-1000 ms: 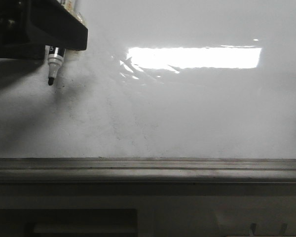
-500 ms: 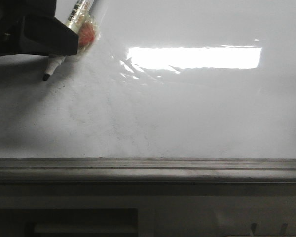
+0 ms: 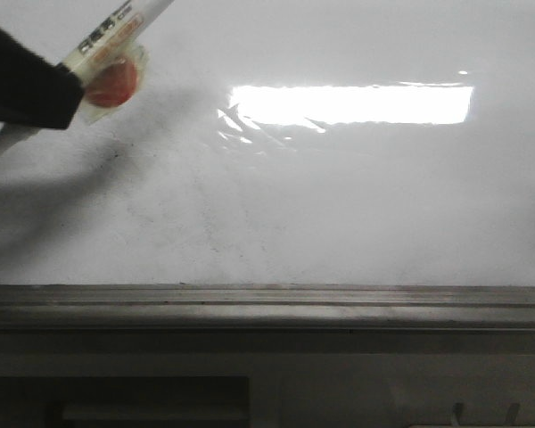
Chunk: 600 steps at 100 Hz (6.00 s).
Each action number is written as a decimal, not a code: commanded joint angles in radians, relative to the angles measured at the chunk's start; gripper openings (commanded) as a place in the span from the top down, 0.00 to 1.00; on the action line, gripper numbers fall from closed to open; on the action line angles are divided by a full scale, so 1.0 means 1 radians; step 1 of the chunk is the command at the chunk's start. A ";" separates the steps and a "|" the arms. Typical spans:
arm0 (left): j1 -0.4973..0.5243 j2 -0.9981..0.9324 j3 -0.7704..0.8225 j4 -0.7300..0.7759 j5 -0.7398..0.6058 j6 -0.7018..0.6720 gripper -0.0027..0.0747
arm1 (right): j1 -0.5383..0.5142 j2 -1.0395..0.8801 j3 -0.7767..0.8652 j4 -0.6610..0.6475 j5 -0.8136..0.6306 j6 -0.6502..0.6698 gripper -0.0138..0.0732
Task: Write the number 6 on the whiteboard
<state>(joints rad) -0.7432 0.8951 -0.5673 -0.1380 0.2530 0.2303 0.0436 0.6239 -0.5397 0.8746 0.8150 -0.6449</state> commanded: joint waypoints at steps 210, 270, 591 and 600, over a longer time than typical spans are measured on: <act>-0.177 -0.177 -0.101 0.146 0.011 -0.098 0.36 | 0.486 0.575 -0.384 0.325 -0.075 -0.356 0.89; 0.474 -0.310 -0.041 0.095 -0.074 -0.251 0.40 | 0.486 0.116 -0.066 0.320 -0.554 -0.358 0.89; -0.267 0.177 -0.178 0.183 -0.179 -0.084 0.52 | 0.376 0.384 -0.315 0.151 -0.020 -0.308 0.89; -0.267 0.177 -0.178 0.191 -0.187 -0.084 0.56 | 0.376 0.384 -0.315 0.151 -0.020 -0.308 0.89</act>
<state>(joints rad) -1.0028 1.0855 -0.7079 0.0467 0.1480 0.1444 0.4229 1.0153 -0.8183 0.9849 0.8167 -0.9474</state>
